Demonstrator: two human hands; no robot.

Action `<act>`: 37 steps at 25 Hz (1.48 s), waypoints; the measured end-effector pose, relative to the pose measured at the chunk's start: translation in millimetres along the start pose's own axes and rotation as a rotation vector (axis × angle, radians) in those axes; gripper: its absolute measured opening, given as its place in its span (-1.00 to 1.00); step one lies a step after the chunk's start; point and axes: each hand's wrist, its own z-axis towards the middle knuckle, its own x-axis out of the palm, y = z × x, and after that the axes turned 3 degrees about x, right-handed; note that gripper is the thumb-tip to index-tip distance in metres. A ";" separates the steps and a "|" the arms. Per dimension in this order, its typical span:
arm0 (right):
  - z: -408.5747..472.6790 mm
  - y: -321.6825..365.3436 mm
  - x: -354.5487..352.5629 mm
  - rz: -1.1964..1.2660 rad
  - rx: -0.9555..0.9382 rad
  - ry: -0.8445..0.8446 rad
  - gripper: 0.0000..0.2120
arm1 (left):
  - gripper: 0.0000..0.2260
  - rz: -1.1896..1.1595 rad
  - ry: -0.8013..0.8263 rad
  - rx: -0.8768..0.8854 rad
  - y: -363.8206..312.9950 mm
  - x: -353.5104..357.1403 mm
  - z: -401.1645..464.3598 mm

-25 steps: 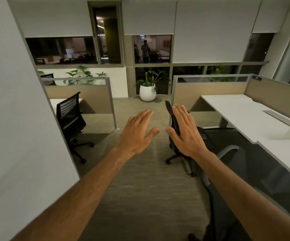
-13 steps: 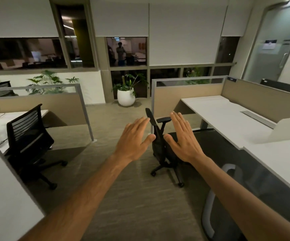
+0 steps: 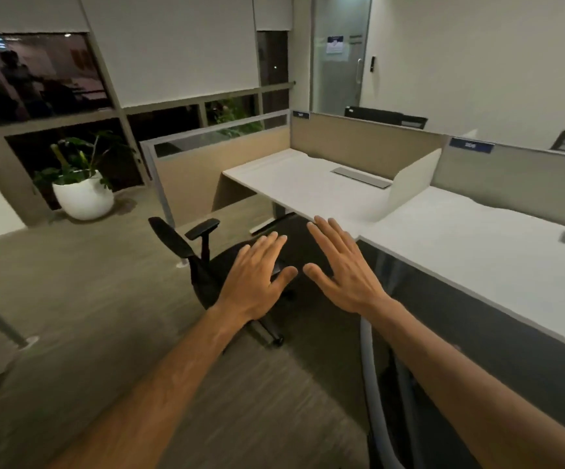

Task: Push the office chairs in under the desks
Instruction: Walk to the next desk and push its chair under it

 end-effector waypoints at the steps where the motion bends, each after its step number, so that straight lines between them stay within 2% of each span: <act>1: 1.6 -9.4 0.8 -0.015 0.047 -0.020 -0.30 | -0.36 -0.015 0.026 0.050 4.5 8.7 14.4; 5: 0.1 -40.5 -0.9 -0.107 0.250 -0.097 -0.31 | -0.34 -0.084 0.118 0.232 15.0 43.8 71.9; 9: -28.6 -61.2 -13.4 -0.176 0.444 -0.176 -0.31 | -0.34 -0.140 0.220 0.424 -3.7 85.4 115.2; 16: -93.1 -86.6 -31.8 -0.205 0.660 -0.162 -0.29 | -0.37 -0.253 0.313 0.560 -58.3 146.2 139.4; 17: -104.0 -89.7 -30.7 -0.222 0.714 -0.170 -0.28 | -0.36 -0.279 0.364 0.600 -65.9 155.8 142.3; 18: -119.0 -89.1 -27.9 -0.219 0.784 -0.173 -0.28 | -0.35 -0.289 0.417 0.646 -74.8 169.1 142.0; 21: -141.4 -86.1 -21.4 -0.216 0.841 -0.167 -0.29 | -0.35 -0.289 0.460 0.702 -86.4 181.5 142.8; 27: -172.4 -57.8 1.5 -0.300 1.089 -0.274 -0.29 | -0.41 -0.304 0.572 0.993 -114.4 215.7 147.3; 32: -174.1 -32.1 40.0 -0.290 1.245 -0.331 -0.31 | -0.42 -0.237 0.725 1.124 -91.2 238.7 156.6; 37: -176.4 -10.5 85.1 -0.243 1.403 -0.286 -0.26 | -0.43 -0.094 0.955 1.234 -64.4 257.7 159.2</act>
